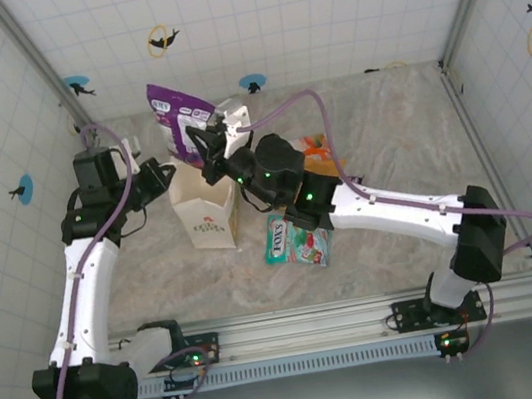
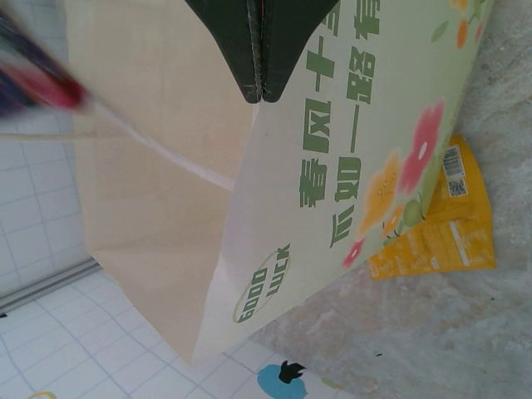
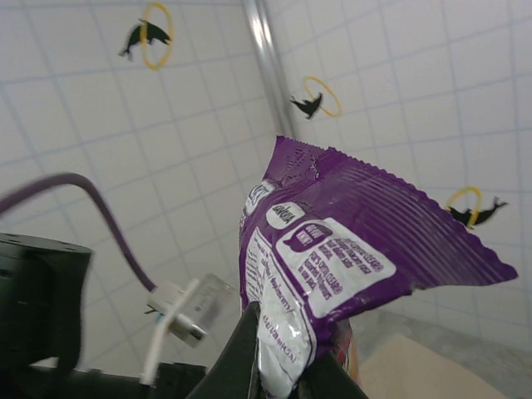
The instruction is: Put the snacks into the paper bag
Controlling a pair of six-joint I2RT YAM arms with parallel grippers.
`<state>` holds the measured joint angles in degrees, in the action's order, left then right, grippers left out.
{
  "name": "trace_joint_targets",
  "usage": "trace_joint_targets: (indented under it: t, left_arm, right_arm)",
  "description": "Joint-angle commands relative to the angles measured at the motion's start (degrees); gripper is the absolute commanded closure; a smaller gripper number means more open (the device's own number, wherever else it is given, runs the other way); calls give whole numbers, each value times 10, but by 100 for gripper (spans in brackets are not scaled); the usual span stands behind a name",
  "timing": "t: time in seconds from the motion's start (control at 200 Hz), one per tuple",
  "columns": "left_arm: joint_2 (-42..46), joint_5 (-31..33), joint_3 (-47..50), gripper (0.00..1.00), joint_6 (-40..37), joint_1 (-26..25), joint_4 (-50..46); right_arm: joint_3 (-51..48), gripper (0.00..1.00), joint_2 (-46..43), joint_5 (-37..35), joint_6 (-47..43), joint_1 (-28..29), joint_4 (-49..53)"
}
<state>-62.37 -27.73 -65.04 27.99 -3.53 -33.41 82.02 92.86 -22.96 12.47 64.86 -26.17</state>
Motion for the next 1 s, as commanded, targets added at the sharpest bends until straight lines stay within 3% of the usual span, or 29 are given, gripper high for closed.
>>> trace_joint_targets:
  t: [0.0, 0.255, 0.495, 0.585, 0.631, 0.696, 0.736, 0.996]
  left_arm:
    - [14, 3, 6, 100, 14, 4, 20]
    - [24, 9, 22, 100, 25, 3, 29]
    - [26, -1, 24, 100, 30, 3, 38]
    - [26, -7, 27, 100, 34, 3, 41]
    - [26, -8, 26, 100, 34, 2, 41]
    - [28, -9, 26, 100, 34, 3, 41]
    - [30, -9, 25, 100, 33, 3, 41]
    - [31, -8, 27, 100, 27, 3, 39]
  right_arm:
    - [-1, 100, 8, -87, 19, -7, -4]
    - [-40, 100, 5, -179, 21, -10, -16]
    - [-16, 100, 29, -140, 55, -12, 17]
    - [11, 91, 45, -111, 62, -12, 38]
    - [29, 79, 53, -100, 64, -13, 58]
    - [54, 55, 61, -82, 59, -12, 87]
    - [61, 47, 62, -75, 53, -11, 97]
    - [9, 45, -27, -17, 9, -13, 89]
